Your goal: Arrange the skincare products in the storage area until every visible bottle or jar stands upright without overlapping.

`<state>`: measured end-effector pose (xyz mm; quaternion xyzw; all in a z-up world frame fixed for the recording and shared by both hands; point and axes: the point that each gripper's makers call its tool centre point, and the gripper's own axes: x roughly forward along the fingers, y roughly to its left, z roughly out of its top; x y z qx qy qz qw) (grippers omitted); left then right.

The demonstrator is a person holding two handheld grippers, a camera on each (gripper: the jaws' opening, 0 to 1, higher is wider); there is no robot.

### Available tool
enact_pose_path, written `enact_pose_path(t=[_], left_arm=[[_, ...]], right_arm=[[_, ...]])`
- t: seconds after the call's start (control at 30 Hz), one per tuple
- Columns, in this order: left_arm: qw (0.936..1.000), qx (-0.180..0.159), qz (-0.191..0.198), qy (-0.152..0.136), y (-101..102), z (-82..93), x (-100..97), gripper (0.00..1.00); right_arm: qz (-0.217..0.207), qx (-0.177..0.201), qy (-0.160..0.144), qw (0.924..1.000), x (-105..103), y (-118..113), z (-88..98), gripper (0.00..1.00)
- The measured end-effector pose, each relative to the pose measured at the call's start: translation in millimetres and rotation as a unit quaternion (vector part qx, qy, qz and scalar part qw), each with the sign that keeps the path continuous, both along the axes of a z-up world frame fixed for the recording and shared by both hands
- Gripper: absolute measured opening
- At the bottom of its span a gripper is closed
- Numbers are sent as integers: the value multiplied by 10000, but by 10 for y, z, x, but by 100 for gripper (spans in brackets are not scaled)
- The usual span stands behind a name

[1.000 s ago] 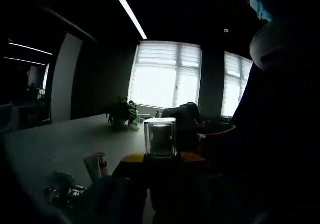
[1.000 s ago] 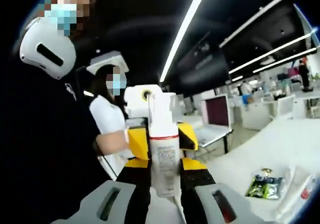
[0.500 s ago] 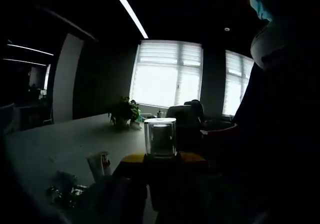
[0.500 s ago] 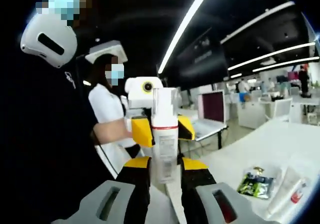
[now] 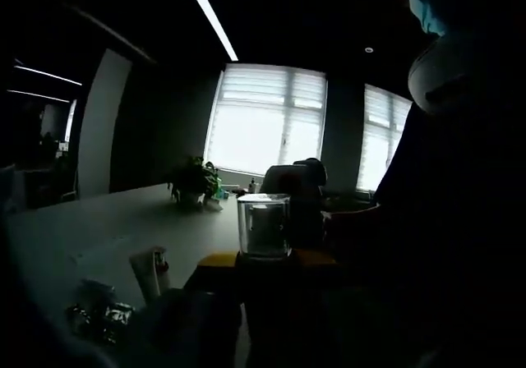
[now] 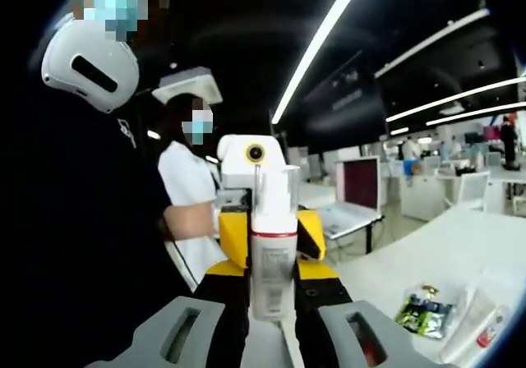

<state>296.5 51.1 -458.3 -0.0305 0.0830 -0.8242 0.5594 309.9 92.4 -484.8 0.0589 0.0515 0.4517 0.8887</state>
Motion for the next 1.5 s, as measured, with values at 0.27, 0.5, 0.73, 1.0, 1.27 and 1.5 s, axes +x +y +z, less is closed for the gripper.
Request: enact_pose_path(t=[0.27,0.5,0.73,1.0,1.27,1.5], left_arm=[[9987,-348,148,340,5,105,86,26],[9986,-18,475,236,49,-133,140,41],[9932,366,1073,281,87,-468,251,58],[9781,917,1864,106,204,-842,471,77],[9608,1714,2148,-376,458,-1431,468,83],[9501,1797,2476,-614,652,-1760,482,86]], right_arm=[[-270,236,-224,9991,33,-100,37,11],[-531,393,-242,9975,47,-298,15,11],[-751,407,-168,9962,76,-447,-69,11],[-874,471,-108,9950,117,-509,-191,11],[-976,433,2,9943,111,-550,-264,11],[-1095,470,64,9929,80,-647,-289,11]])
